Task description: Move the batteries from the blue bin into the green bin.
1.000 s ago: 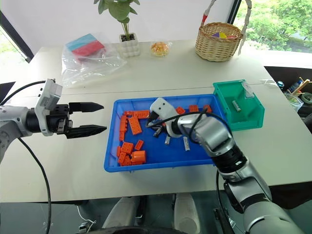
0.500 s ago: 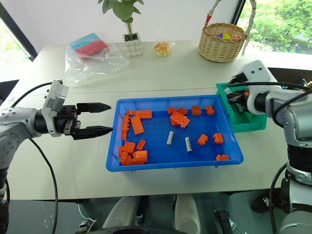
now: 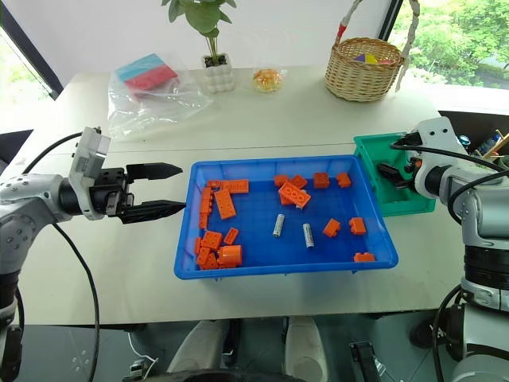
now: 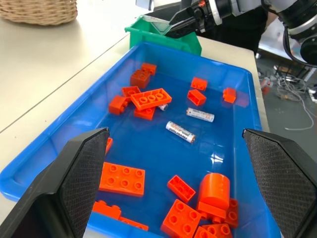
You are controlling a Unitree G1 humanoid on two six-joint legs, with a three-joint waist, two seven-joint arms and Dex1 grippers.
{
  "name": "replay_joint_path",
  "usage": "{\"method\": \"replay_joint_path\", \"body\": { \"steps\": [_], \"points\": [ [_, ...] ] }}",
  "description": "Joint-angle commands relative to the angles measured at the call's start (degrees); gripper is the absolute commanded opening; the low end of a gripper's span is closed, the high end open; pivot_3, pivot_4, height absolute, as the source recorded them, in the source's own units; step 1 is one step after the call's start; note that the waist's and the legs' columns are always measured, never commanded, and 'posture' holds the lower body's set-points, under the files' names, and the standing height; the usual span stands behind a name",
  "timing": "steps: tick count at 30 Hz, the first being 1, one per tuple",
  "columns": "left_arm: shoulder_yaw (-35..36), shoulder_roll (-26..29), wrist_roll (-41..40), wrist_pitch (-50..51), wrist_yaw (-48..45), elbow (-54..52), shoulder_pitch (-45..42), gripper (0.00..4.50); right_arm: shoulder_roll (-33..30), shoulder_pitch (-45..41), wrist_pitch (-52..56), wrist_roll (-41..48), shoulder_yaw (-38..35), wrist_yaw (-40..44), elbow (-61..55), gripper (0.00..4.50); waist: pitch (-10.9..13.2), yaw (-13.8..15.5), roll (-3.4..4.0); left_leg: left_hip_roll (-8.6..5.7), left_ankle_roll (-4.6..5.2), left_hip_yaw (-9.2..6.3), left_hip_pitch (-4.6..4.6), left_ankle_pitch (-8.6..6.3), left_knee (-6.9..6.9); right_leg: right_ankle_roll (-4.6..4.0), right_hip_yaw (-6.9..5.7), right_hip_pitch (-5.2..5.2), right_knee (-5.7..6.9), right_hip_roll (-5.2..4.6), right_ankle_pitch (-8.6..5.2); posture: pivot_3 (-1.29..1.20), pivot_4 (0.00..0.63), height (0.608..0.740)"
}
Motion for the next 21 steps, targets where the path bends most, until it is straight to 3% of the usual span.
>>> {"method": "replay_joint_path", "body": {
  "steps": [1, 5, 8, 11, 21],
  "points": [
    [1.99, 1.06, -1.36, 0.40, 0.01, -1.95, -0.11, 4.50, -0.74, -2.93, -1.09, 3.57, -0.80, 3.75, -6.38, 3.85, 0.01, -0.16, 0.01, 0.00, 0.00, 0.00, 0.00, 0.00, 0.00, 0.00, 0.00, -0.01, 0.00, 0.00, 0.00, 0.00, 0.150, 0.702],
    [1.74, 1.38, -1.06, 0.32, -0.20, -2.06, -0.08, 4.50, 1.44, -6.07, 7.38, 11.42, 3.70, 7.44, -17.11, 3.85, 0.02, -0.38, 0.04, 0.06, 0.00, -0.01, 0.02, 0.00, -0.03, 0.00, 0.01, -0.03, 0.01, 0.04, 0.00, 0.00, 0.150, 0.702],
    [1.47, 1.33, -0.85, 0.39, 0.07, -1.86, -0.67, 4.50, 7.38, -9.26, 19.03, 12.64, 6.21, 2.04, -21.20, 3.85, -0.01, -0.15, -0.03, 0.09, 0.00, -0.09, 0.03, 0.00, -0.03, -0.01, -0.02, 0.01, 0.01, 0.05, 0.00, 0.00, 0.150, 0.702],
    [1.46, 1.43, -0.83, 0.45, 0.09, -1.90, -0.73, 4.50, 14.83, -10.87, 28.03, 16.92, 3.93, 0.14, -24.64, 3.85, -0.01, 0.27, -0.03, 0.01, 0.00, -0.11, -0.03, 0.00, 0.00, -0.01, -0.03, -0.01, 0.00, 0.00, 0.00, 0.00, 0.150, 0.702],
    [1.42, 1.74, -1.11, 0.80, 0.07, -2.09, -0.77, 4.50, 20.52, -0.65, 29.52, 31.89, 6.22, -13.84, -24.20, 3.85, 0.00, 0.66, -0.03, -0.05, 0.00, -0.13, -0.10, 0.00, 0.01, 0.00, -0.04, -0.04, -0.03, -0.03, 0.00, 0.00, 0.150, 0.702]
  ]
}}
